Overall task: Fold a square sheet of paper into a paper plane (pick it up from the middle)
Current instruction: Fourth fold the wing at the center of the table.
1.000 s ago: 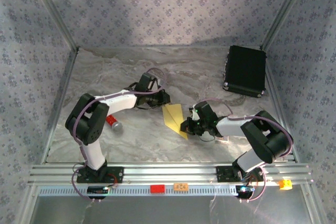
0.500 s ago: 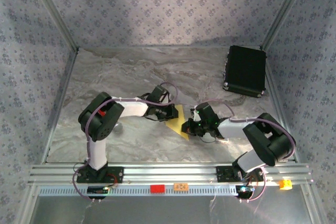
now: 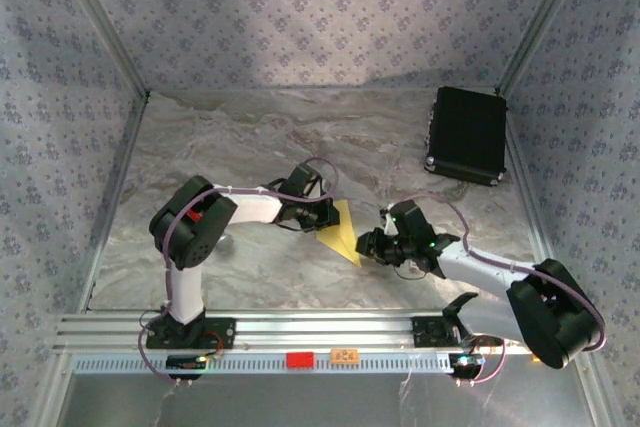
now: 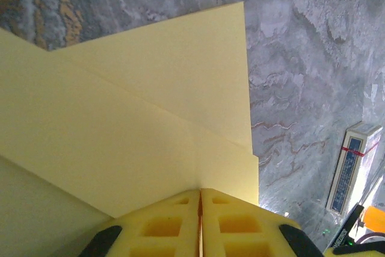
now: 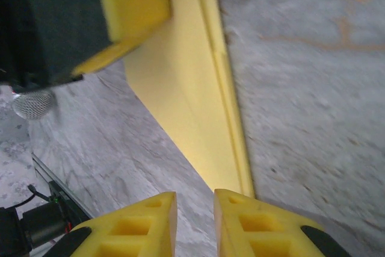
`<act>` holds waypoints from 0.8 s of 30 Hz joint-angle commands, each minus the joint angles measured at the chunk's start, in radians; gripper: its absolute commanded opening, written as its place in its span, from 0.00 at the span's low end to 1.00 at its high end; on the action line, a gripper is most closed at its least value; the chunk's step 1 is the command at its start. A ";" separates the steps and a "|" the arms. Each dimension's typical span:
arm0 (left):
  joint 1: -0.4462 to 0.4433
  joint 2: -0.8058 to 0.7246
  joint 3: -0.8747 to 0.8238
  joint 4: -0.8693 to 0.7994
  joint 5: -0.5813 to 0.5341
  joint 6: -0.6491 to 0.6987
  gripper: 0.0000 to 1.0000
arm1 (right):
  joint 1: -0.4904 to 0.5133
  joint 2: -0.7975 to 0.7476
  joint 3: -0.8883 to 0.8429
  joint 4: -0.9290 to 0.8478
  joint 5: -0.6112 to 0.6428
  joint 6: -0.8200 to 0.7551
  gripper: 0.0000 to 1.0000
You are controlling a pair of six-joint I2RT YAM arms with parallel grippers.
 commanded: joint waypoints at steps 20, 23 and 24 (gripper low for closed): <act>0.008 0.008 -0.033 -0.010 -0.011 -0.020 0.09 | 0.009 0.043 -0.024 -0.064 -0.045 0.045 0.32; 0.010 0.008 -0.033 -0.010 -0.009 -0.019 0.09 | 0.010 0.056 -0.024 -0.070 -0.043 0.049 0.32; 0.010 0.008 -0.033 -0.010 -0.008 -0.019 0.09 | 0.009 0.059 -0.029 -0.057 -0.044 0.052 0.32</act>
